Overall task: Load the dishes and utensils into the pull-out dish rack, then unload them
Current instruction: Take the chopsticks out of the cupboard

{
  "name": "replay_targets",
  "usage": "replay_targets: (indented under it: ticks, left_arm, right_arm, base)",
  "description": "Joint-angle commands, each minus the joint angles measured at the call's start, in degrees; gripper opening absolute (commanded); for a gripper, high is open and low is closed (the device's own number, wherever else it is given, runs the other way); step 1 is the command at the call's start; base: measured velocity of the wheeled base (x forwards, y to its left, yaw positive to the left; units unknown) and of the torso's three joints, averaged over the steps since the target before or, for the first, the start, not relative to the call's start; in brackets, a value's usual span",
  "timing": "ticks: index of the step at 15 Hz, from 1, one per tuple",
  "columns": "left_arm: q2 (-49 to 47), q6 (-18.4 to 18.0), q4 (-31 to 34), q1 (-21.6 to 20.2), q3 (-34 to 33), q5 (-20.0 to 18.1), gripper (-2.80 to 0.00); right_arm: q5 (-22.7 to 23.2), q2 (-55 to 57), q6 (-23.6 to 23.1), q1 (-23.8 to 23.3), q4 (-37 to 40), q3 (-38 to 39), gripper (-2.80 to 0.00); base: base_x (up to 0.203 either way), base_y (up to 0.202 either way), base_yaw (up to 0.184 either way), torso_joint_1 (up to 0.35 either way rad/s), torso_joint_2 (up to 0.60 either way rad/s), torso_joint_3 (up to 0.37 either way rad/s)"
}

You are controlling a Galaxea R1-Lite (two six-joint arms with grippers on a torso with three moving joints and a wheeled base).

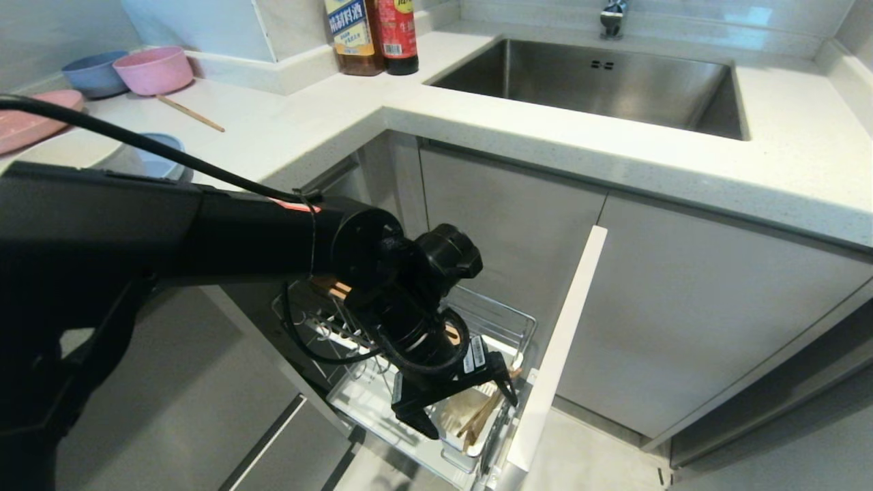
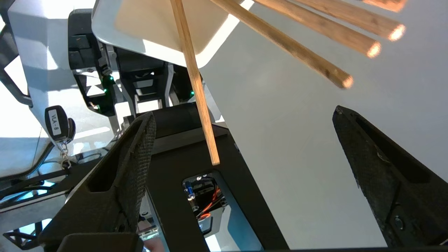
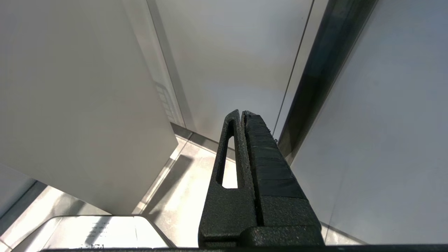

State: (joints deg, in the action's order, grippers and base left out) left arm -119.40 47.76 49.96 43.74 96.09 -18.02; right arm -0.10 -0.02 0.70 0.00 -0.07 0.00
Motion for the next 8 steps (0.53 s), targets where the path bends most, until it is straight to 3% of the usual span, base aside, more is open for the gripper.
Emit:
replay_targets:
  ticks: [1,8]
  left_arm:
    - [-1.46,0.25,0.19,-0.10,-0.02,-0.09,0.00]
    - [-3.02,0.23,-0.43,-0.50,-0.55,-0.79,0.00]
  right_arm:
    - [0.01,0.02,0.00,0.00,-0.01,0.09,-2.80]
    - [0.01,0.02,0.00,0.00,-0.01,0.09,-2.80]
  base:
    - [0.000,0.000,0.000,0.000,0.00,0.000]
    - [0.000,0.000,0.000,0.000,0.00,0.000]
